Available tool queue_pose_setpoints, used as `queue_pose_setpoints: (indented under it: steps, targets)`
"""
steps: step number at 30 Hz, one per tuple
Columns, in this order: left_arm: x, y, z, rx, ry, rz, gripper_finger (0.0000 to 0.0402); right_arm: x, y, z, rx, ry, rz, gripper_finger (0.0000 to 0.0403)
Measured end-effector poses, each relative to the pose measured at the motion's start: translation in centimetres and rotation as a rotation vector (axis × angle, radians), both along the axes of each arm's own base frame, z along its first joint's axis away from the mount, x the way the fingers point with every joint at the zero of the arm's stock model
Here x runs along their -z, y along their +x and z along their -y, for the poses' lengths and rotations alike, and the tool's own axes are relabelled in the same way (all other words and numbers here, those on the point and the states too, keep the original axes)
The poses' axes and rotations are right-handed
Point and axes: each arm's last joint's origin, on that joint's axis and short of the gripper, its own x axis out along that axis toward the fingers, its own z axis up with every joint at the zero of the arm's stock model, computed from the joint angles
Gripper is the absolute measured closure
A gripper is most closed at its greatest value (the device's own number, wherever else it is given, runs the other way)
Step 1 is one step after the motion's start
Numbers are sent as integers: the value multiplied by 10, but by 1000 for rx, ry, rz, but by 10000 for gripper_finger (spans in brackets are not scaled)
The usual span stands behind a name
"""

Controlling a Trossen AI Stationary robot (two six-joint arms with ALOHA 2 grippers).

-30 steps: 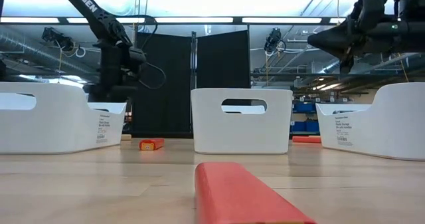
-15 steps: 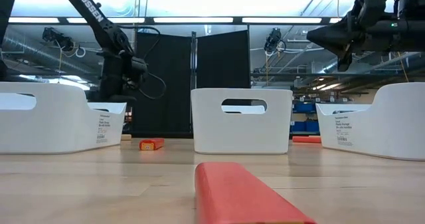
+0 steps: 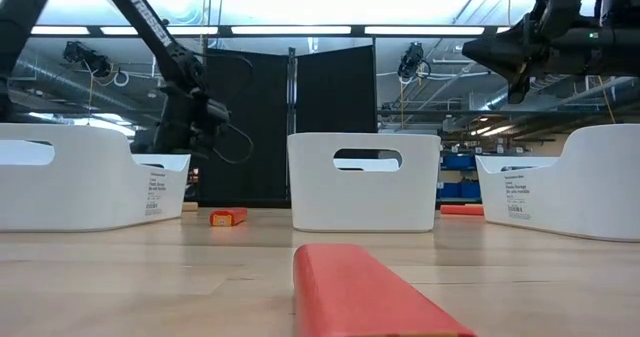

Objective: Sort blocks
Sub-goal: Put the top left green block into the left white bin

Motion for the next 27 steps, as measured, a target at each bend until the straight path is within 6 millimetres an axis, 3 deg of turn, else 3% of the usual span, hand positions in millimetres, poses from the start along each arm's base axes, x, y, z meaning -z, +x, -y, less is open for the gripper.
queue_pose_setpoints:
  steps: [20,27]
  targets:
    - [24,17,-29,-18,-186,-154,148,0,0,0,-1,1,-4,366]
    - [31,22,-35,-8,-251,-137,174,1,0,0,-3,4,-13,366]
